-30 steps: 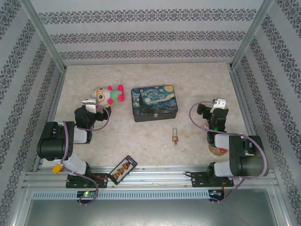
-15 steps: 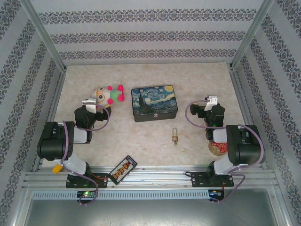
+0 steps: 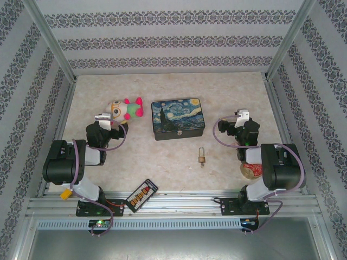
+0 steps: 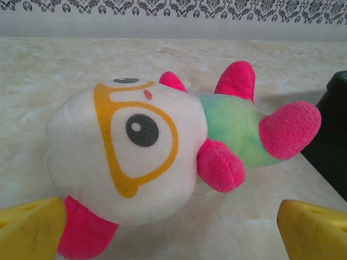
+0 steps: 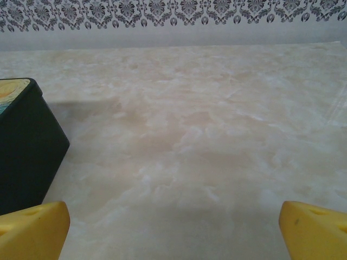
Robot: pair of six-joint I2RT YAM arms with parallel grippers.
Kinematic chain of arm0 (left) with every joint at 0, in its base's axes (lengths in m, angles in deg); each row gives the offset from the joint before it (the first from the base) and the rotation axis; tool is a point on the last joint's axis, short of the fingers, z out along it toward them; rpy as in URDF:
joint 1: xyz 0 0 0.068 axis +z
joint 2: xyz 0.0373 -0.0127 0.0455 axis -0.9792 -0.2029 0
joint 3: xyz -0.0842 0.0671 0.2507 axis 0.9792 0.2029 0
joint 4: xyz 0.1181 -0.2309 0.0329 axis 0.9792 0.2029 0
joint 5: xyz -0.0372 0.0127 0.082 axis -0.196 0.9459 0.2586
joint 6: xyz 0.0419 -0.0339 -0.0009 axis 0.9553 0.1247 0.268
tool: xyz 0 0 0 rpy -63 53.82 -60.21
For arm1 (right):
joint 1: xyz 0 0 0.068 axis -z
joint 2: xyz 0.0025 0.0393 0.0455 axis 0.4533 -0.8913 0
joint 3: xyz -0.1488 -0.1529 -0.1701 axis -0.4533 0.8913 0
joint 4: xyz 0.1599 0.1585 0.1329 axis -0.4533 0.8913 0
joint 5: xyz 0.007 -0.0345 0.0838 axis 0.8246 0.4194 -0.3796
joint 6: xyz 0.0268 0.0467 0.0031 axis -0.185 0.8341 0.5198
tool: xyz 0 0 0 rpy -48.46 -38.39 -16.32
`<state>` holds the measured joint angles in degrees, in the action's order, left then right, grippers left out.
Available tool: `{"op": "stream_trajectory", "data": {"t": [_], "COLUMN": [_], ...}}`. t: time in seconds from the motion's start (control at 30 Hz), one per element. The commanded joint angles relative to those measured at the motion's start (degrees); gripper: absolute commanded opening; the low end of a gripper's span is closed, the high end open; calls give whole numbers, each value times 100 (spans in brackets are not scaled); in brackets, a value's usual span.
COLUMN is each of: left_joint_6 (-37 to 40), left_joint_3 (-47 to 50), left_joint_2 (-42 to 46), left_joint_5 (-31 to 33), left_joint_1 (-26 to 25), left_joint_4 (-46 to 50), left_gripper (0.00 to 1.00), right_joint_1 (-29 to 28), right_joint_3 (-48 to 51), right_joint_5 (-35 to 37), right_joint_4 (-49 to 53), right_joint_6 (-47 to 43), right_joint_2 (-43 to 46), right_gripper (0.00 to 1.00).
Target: Unlock the padlock with the key
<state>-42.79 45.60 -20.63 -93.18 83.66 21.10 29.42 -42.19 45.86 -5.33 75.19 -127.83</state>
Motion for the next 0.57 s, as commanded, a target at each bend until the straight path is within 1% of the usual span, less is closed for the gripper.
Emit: {"op": "stream_trajectory", "data": {"t": [0.0,0.53], "left_joint_6": [79,84], "left_joint_3": [2,-1], "left_joint_2": [51,51], "left_joint_5": [-71,-62], "left_joint_1": [35,35], "left_joint_4": [5,15], "left_gripper": [99,99], "right_joint_1": [-66,-96], "right_joint_3": [-71,-71], "right_joint_5": [-76,-4], "right_joint_4": [-92,-83], "right_joint_6": [-107,-113], "right_joint_2": [1,8], "right_gripper": [98,98]}}
